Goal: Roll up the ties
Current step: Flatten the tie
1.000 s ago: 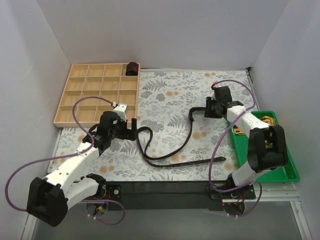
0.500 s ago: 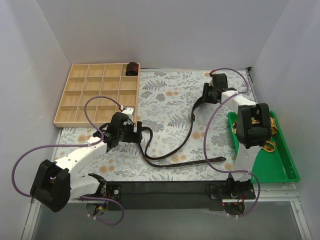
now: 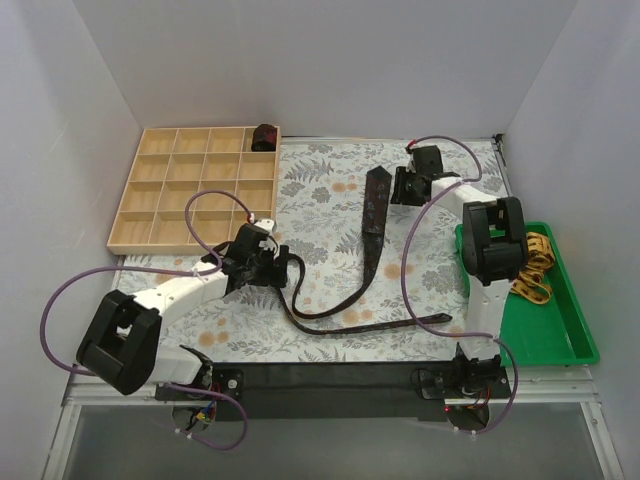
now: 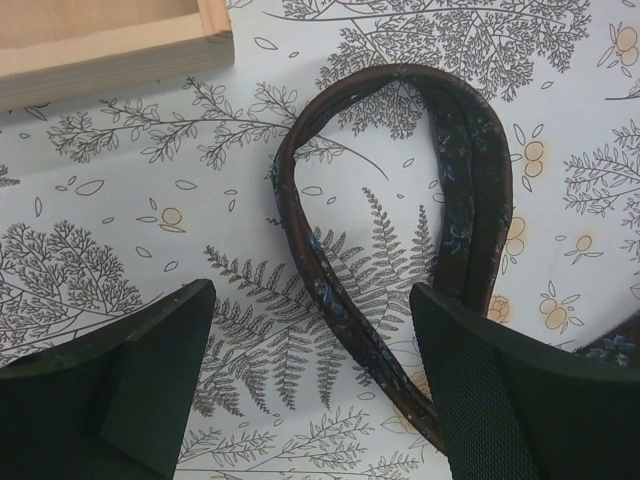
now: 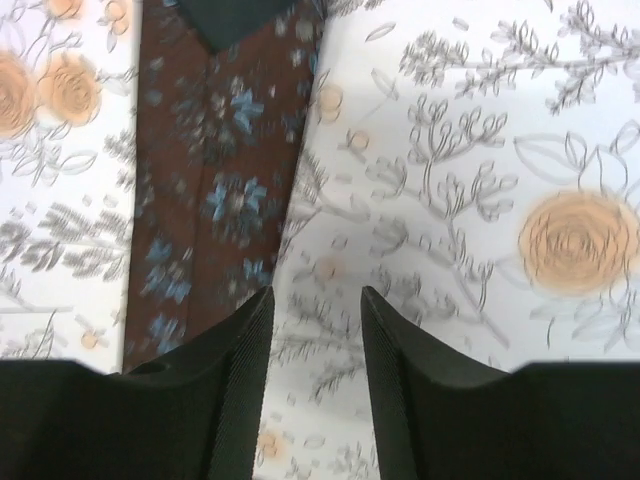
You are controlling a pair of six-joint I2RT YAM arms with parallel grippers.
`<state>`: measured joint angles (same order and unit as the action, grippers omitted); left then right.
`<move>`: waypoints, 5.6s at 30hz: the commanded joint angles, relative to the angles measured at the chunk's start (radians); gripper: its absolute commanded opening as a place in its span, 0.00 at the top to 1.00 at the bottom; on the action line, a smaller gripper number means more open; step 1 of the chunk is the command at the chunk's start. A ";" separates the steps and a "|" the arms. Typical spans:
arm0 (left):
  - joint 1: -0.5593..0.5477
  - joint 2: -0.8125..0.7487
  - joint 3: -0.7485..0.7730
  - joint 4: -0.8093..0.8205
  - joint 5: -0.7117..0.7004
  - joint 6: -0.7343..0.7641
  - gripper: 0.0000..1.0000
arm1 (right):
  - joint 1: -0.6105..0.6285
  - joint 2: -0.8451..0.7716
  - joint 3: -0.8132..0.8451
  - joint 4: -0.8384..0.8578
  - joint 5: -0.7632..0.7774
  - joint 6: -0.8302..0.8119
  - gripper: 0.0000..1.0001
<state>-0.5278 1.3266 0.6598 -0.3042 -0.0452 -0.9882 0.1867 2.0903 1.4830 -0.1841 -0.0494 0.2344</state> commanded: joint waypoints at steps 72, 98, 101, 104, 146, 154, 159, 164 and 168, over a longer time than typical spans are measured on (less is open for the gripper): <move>0.115 -0.066 0.147 -0.423 -0.542 -0.073 0.87 | 0.795 -0.685 -0.635 -0.410 0.121 -0.159 0.33; 0.117 -0.218 0.061 -0.233 -0.411 0.109 0.84 | 0.687 -0.481 -0.331 -0.476 0.102 -0.480 0.99; 0.117 -0.207 0.060 -0.220 -0.380 0.115 0.83 | 0.610 -0.428 -0.235 -0.509 -0.013 -0.533 0.99; 0.115 -0.193 0.058 -0.213 -0.357 0.125 0.83 | 0.551 -0.352 -0.142 -0.557 -0.096 -0.590 0.99; -0.161 0.221 0.314 -0.001 0.246 0.379 0.29 | 0.201 -0.749 -0.592 -0.157 -0.167 -0.205 0.40; -0.175 0.405 0.402 -0.024 0.246 0.401 0.33 | 0.200 -0.837 -0.740 -0.075 -0.168 -0.168 0.41; -0.175 0.450 0.428 -0.134 0.225 0.381 0.67 | 0.174 -0.842 -0.771 -0.068 -0.159 -0.167 0.42; -0.172 0.418 0.406 -0.277 0.271 0.365 0.88 | 0.169 -0.837 -0.761 -0.064 -0.158 -0.162 0.44; -0.150 0.370 0.350 -0.426 0.308 0.369 0.95 | 0.171 -0.814 -0.742 -0.060 -0.158 -0.153 0.44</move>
<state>-0.6937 1.7618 1.0615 -0.5331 0.2230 -0.6212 0.3592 1.2678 0.7116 -0.2829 -0.2085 0.0669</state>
